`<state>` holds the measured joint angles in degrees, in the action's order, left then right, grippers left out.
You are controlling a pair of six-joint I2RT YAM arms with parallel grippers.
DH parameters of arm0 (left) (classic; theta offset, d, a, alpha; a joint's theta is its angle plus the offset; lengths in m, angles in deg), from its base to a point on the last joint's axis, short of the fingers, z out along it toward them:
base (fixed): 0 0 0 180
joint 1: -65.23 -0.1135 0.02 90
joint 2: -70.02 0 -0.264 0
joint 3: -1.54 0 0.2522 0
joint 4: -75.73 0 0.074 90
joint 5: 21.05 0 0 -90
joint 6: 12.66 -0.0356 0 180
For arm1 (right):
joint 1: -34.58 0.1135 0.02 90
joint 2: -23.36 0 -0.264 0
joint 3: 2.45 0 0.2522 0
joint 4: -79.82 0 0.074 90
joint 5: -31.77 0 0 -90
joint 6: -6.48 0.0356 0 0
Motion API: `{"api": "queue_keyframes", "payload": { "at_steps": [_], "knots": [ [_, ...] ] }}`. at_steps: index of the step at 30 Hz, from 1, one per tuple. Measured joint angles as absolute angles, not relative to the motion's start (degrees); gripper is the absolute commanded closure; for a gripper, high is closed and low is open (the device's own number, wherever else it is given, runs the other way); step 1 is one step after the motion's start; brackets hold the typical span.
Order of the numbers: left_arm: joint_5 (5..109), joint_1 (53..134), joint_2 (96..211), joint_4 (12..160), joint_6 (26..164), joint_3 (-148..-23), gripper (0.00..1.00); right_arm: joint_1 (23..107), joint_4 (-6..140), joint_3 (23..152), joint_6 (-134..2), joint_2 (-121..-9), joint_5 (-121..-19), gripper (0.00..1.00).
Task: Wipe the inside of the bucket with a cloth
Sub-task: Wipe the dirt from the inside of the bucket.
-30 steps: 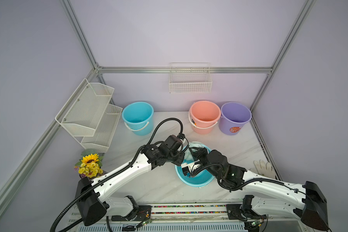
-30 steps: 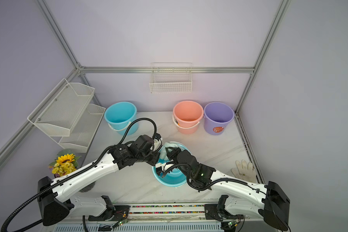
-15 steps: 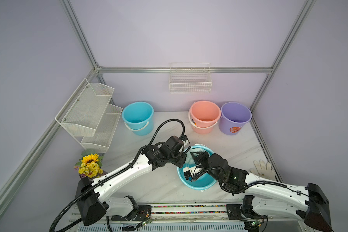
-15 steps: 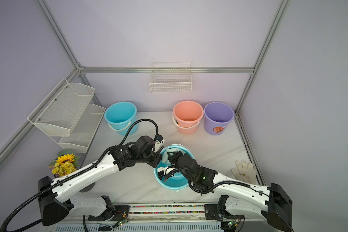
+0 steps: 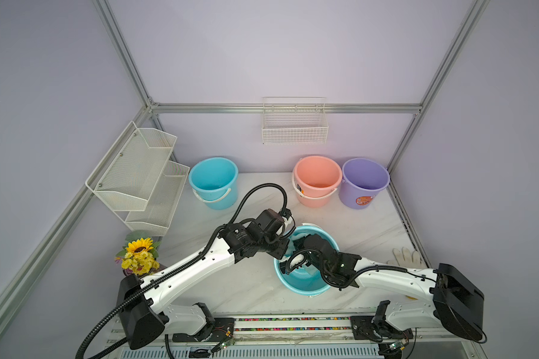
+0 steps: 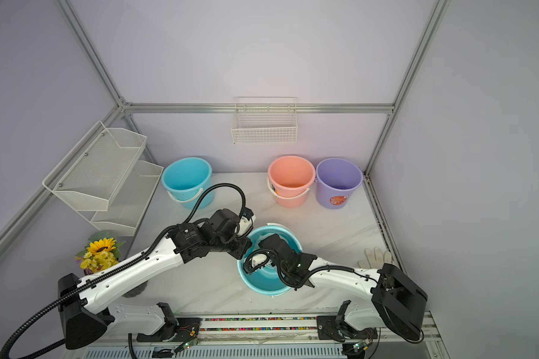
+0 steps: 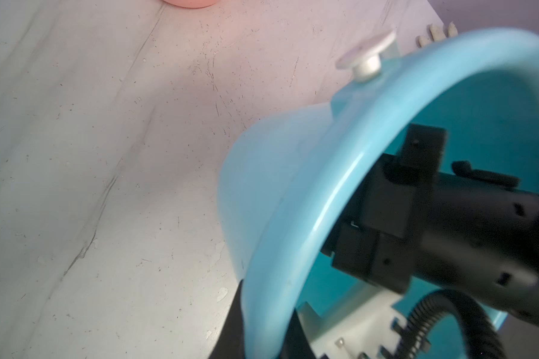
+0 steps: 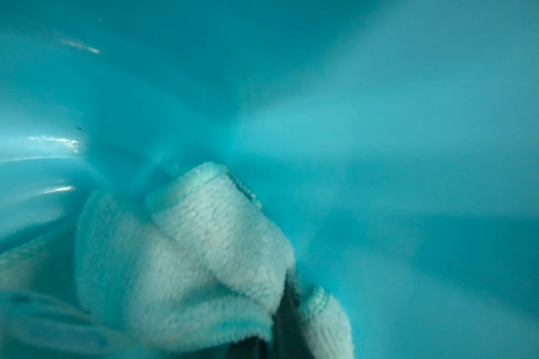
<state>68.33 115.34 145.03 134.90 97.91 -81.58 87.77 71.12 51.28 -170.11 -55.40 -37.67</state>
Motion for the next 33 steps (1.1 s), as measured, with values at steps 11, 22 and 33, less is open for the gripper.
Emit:
{"api": "queue_keyframes", "payload": {
  "at_steps": [11,22,33],
  "knots": [
    [70.69,114.77,145.05,134.07,99.23,-81.58,1.0,81.35,79.18,53.79,-168.6,-67.21,-43.83,1.0],
    [70.12,114.99,144.92,133.26,98.79,-81.58,1.0,84.76,69.0,54.66,-169.02,-58.33,-40.71,1.0],
    [69.36,115.25,144.92,131.66,98.74,-81.58,1.0,93.83,51.25,64.39,-169.59,-45.83,-31.9,1.0]
  ]
}}
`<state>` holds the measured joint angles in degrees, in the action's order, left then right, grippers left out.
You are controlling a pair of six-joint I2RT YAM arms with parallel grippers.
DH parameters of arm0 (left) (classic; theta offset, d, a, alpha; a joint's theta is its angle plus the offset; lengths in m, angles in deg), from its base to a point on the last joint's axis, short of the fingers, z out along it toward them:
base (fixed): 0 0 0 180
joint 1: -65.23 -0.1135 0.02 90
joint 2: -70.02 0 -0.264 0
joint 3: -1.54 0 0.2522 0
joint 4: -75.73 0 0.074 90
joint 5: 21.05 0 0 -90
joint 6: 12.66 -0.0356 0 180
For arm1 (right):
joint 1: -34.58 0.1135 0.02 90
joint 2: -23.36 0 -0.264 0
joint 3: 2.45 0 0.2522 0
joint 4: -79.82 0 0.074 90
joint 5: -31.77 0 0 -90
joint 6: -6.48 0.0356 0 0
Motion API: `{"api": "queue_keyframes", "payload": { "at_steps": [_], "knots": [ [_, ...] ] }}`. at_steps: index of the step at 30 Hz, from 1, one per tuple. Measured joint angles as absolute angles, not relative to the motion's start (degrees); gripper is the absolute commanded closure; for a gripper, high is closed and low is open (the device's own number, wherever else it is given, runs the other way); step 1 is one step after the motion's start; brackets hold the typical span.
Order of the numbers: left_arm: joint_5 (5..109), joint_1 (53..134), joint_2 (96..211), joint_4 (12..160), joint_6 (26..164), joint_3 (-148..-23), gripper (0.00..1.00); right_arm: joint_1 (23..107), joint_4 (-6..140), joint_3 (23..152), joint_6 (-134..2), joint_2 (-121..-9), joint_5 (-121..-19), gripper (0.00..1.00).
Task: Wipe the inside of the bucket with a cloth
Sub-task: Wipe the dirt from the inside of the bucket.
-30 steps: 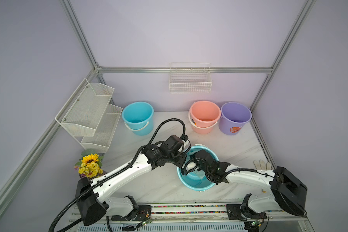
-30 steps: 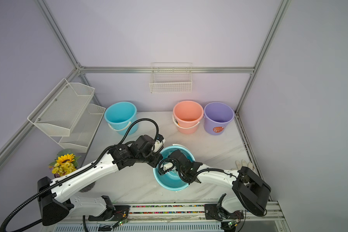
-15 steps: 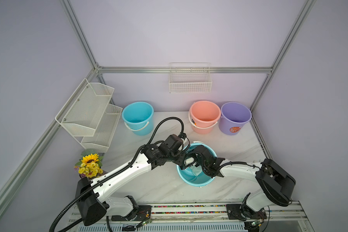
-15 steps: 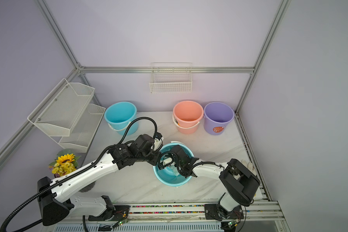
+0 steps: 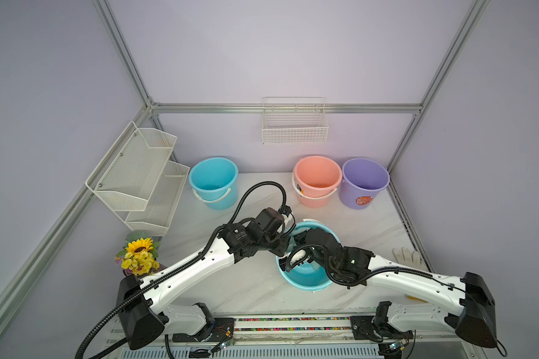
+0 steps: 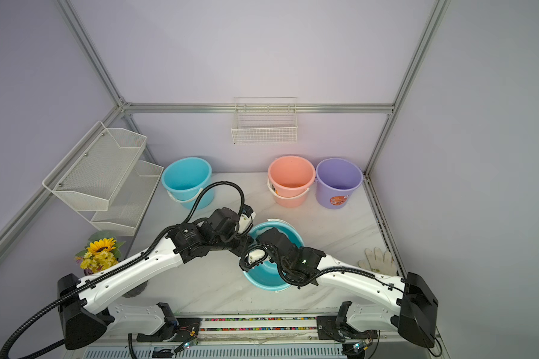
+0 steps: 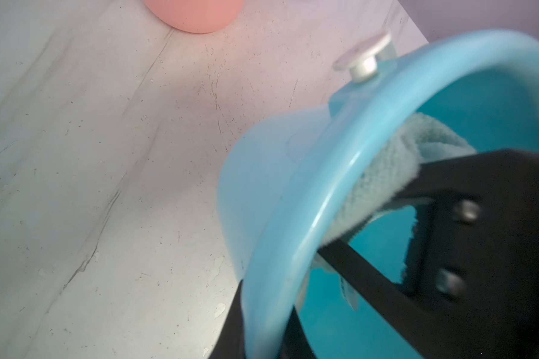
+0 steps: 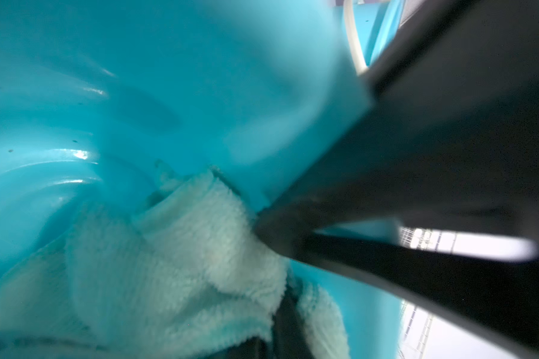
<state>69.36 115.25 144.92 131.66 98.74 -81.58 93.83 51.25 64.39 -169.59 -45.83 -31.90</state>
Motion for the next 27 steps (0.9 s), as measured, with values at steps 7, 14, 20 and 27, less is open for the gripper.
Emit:
{"api": "queue_keyframes", "payload": {
  "at_steps": [7,14,20,27],
  "knots": [
    [68.86,115.3,144.9,130.7,98.77,-81.58,1.0,94.11,44.43,67.14,-170.37,-45.35,-26.28,1.0],
    [68.51,115.54,144.9,131.36,98.77,-81.58,1.0,93.85,41.68,67.41,-169.83,-49.5,-24.16,1.0],
    [68.38,115.56,144.94,133.78,98.77,-82.0,1.0,91.77,42.36,66.38,-167.42,-54.59,-25.91,1.0],
    [70.21,115.52,146.75,141.17,98.85,-86.96,1.0,88.95,48.54,62.31,-164.6,-60.87,-32.03,1.0]
  ]
}}
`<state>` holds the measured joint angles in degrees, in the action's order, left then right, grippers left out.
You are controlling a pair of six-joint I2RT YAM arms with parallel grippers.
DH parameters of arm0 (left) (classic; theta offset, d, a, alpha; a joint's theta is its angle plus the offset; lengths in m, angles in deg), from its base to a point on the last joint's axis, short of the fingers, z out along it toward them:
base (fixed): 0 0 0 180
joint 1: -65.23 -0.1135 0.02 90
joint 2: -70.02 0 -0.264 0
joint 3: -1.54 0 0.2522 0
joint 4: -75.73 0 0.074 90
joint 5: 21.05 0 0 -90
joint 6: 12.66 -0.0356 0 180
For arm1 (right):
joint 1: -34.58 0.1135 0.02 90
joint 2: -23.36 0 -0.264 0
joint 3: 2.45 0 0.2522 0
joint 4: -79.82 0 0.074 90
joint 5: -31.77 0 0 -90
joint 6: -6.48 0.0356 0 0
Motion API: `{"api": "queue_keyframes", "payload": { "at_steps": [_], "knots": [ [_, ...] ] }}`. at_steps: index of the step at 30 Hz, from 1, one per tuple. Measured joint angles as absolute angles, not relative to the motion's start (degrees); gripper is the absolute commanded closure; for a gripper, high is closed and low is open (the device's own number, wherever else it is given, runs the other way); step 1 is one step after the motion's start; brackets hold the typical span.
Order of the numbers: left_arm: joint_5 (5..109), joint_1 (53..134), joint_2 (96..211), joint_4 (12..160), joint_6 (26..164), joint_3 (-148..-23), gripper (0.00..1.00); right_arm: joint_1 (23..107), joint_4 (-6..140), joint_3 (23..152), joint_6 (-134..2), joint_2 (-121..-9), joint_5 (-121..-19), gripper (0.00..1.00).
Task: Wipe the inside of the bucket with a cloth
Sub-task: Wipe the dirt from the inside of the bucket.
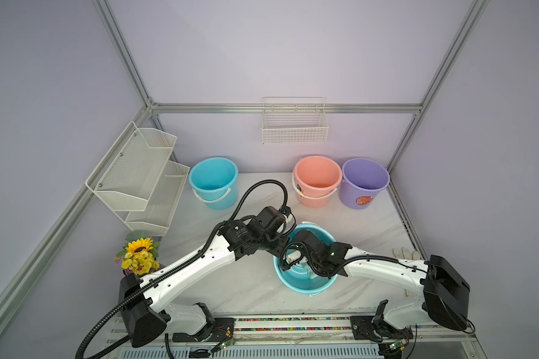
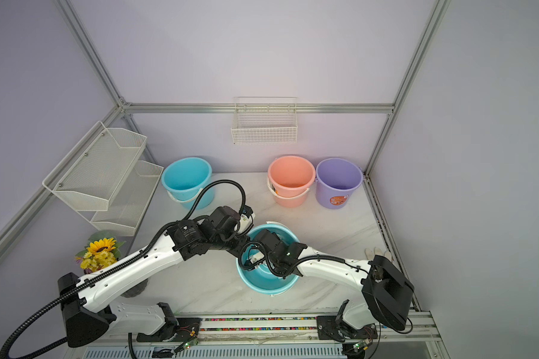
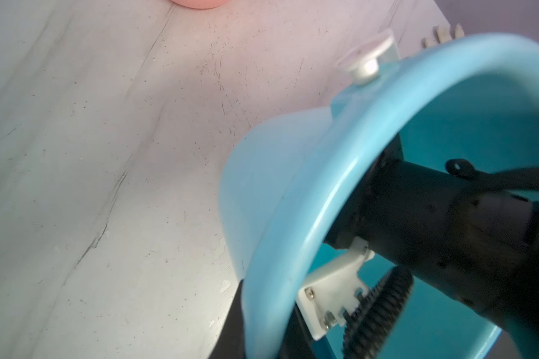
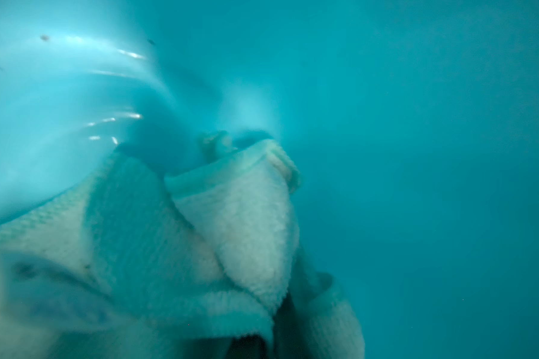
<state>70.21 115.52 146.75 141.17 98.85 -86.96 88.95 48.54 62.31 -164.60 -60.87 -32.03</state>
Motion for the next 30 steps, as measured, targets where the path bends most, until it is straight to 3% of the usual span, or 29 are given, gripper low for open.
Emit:
{"api": "queue_keyframes", "payload": {
  "at_steps": [12,30],
  "knots": [
    [72.44,114.84,154.42,152.34,101.24,-96.69,1.0,90.11,51.62,61.55,-161.5,-61.65,-36.93,1.0],
    [71.83,112.98,156.46,153.41,105.45,-97.76,1.0,97.37,34.09,69.31,-164.67,-47.67,-25.08,1.0]
  ]
}}
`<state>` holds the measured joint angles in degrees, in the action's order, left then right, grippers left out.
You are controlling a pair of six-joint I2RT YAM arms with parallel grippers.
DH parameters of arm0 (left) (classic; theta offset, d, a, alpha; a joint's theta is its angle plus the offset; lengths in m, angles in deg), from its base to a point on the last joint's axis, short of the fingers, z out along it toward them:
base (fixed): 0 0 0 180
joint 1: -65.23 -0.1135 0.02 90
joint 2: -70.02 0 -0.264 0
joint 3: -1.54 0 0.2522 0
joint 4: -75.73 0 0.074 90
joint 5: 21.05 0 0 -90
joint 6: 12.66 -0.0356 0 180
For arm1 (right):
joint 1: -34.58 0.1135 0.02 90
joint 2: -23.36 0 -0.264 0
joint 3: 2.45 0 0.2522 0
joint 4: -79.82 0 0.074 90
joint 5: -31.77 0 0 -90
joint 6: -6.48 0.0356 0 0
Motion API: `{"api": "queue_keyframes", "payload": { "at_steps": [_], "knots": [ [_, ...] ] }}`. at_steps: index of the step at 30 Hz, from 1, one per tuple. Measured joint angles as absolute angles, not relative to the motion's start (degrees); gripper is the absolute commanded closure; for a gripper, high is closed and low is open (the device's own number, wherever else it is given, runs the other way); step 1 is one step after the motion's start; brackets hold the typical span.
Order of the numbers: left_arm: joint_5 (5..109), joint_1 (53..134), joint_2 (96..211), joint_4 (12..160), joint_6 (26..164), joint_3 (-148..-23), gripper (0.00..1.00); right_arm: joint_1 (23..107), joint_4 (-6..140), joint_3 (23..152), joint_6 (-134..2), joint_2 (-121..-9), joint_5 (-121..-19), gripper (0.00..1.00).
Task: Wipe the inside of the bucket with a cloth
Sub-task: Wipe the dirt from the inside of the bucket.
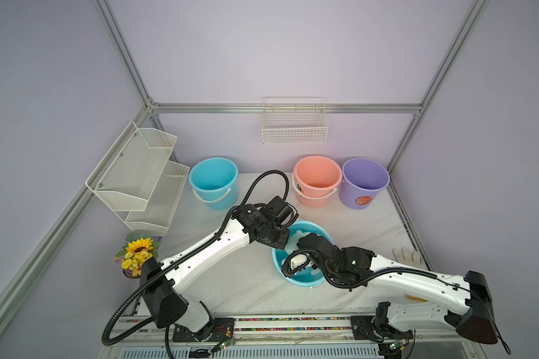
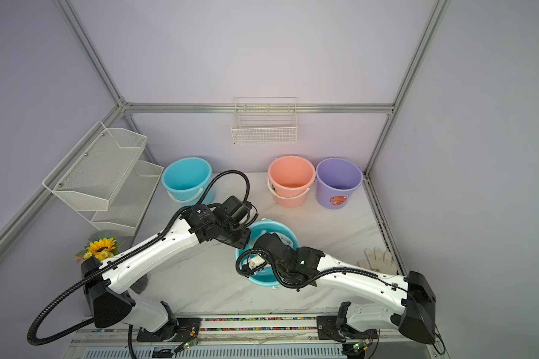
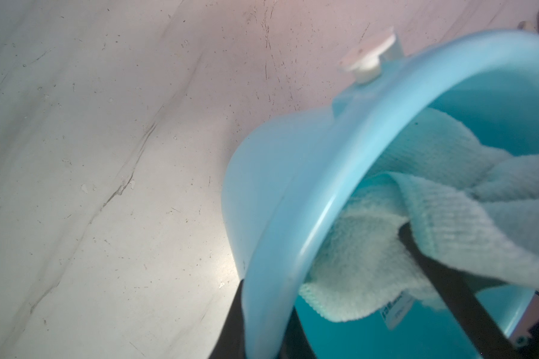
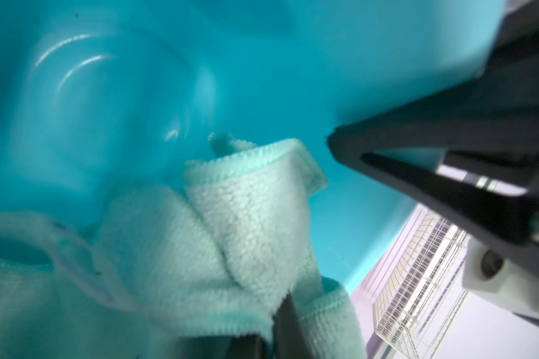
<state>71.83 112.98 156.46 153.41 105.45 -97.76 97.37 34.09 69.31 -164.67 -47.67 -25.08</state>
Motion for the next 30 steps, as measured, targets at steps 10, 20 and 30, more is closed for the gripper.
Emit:
{"api": "queue_keyframes", "payload": {
  "at_steps": [10,20,30],
  "knots": [
    [70.54,112.87,156.48,153.56,105.08,-97.76,1.0,97.17,30.18,68.83,-163.2,-50.29,-24.62,1.0],
    [68.92,112.87,156.48,153.78,104.73,-97.71,1.0,91.23,37.07,63.95,-160.1,-60.28,-33.21,1.0],
    [69.8,112.5,156.48,153.21,104.8,-97.6,1.0,86.44,46.51,63.1,-155.36,-66.62,-43.81,1.0]
  ]
}}
